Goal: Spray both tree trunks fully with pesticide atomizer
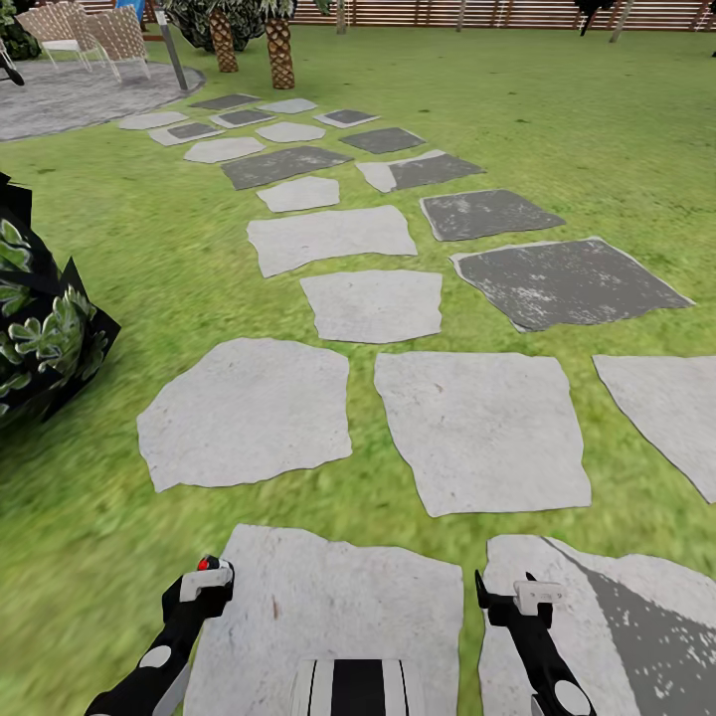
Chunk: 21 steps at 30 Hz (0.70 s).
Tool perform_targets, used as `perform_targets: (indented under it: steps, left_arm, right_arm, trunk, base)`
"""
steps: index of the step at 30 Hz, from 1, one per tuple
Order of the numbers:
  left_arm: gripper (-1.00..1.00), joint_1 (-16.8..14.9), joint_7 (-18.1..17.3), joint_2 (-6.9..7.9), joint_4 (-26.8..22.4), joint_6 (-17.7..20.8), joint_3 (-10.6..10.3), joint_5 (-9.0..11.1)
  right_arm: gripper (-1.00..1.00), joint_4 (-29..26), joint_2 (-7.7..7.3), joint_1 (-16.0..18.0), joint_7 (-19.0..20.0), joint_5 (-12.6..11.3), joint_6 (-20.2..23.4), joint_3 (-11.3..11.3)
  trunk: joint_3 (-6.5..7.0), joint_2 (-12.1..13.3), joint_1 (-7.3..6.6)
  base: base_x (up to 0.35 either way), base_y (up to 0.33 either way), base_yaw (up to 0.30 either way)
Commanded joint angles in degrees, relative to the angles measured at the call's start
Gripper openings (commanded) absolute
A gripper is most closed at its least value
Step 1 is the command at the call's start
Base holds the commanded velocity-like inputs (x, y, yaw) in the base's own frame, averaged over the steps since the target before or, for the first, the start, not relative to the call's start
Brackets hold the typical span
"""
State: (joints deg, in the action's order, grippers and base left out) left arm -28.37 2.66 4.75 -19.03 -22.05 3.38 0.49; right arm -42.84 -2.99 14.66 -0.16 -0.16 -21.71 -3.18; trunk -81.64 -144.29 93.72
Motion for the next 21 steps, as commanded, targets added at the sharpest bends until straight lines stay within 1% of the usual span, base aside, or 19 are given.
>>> perform_targets:
  steps: [1,7,21]
  left_arm:
    - [1.00,-0.02,0.06,-0.01,0.05,-0.20,0.04,0.06]
    - [1.00,-0.02,0.06,-0.01,0.05,-0.18,0.04,0.11]
    - [1.00,-0.02,-0.02,-0.01,0.05,-0.35,-0.10,0.03]
  right_arm:
    - [1.00,0.03,0.00,0.02,-0.02,-0.01,-0.17,-0.02]
    - [1.00,0.03,0.00,0.02,-0.02,-0.01,-0.17,-0.01]
    - [1.00,0.03,0.00,0.02,-0.02,-0.01,-0.17,0.01]
  trunk:
    - [-0.03,-0.01,-0.01]
    - [-0.03,-0.01,-0.01]
    - [-0.03,-0.01,-0.01]
  base:
    - [0.000,0.000,0.000]
    - [0.100,0.046,0.000]
    - [0.006,0.003,0.000]
